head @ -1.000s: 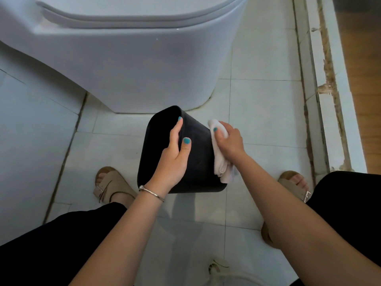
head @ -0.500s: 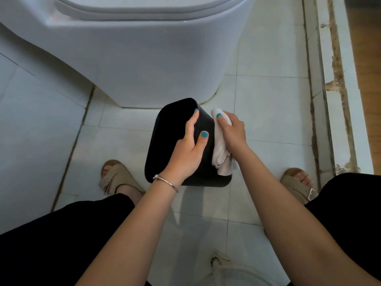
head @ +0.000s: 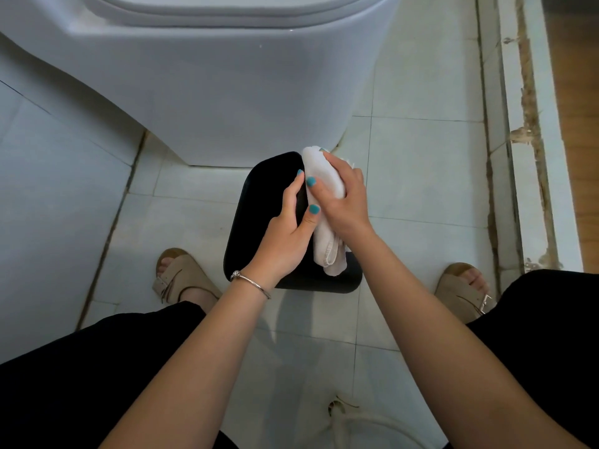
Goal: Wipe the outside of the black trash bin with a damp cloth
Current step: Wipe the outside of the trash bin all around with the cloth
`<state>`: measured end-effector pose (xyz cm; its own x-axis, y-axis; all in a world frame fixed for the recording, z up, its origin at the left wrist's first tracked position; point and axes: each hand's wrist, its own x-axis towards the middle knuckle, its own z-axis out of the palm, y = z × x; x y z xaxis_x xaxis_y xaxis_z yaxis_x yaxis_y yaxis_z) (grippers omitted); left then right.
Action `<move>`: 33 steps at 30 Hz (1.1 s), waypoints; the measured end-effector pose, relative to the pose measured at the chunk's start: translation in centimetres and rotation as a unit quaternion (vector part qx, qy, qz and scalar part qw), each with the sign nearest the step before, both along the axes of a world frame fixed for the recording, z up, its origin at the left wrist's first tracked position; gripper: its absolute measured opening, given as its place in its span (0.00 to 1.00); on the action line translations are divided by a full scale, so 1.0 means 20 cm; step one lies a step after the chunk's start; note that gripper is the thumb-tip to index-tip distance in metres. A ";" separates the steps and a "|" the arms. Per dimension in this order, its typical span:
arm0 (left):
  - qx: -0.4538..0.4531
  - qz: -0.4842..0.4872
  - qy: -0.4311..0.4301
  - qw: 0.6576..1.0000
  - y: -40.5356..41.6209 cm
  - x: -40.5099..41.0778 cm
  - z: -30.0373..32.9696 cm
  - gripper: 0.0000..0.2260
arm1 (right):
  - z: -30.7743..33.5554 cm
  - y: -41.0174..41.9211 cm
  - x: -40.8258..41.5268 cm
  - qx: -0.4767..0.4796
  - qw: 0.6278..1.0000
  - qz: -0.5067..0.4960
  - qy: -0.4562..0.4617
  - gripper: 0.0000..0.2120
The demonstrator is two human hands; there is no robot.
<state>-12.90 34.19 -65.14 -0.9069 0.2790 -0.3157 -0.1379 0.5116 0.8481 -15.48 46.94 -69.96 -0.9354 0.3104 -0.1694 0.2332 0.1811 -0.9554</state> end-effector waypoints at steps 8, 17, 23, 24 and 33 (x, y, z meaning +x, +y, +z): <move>0.017 0.016 -0.006 1.000 -0.08 -0.02 -0.04 0.28 | -0.25 0.12 0.05 0.033 0.992 -0.044 -0.116 0.22; 0.005 -0.033 0.020 0.999 0.03 0.00 -0.03 0.26 | -0.38 0.19 0.21 -0.017 0.957 -0.198 -0.212 0.21; -0.009 0.009 0.017 1.000 -0.01 0.00 -0.03 0.24 | -0.18 0.00 0.18 -0.007 0.980 -0.136 -0.145 0.23; -0.010 0.013 0.016 1.000 -0.02 0.00 -0.02 0.24 | -0.13 -0.04 0.18 -0.009 0.984 -0.120 -0.129 0.23; 0.037 0.043 0.000 0.998 -0.01 0.02 -0.04 0.21 | 0.08 -0.20 0.25 -0.069 0.994 -0.055 -0.057 0.21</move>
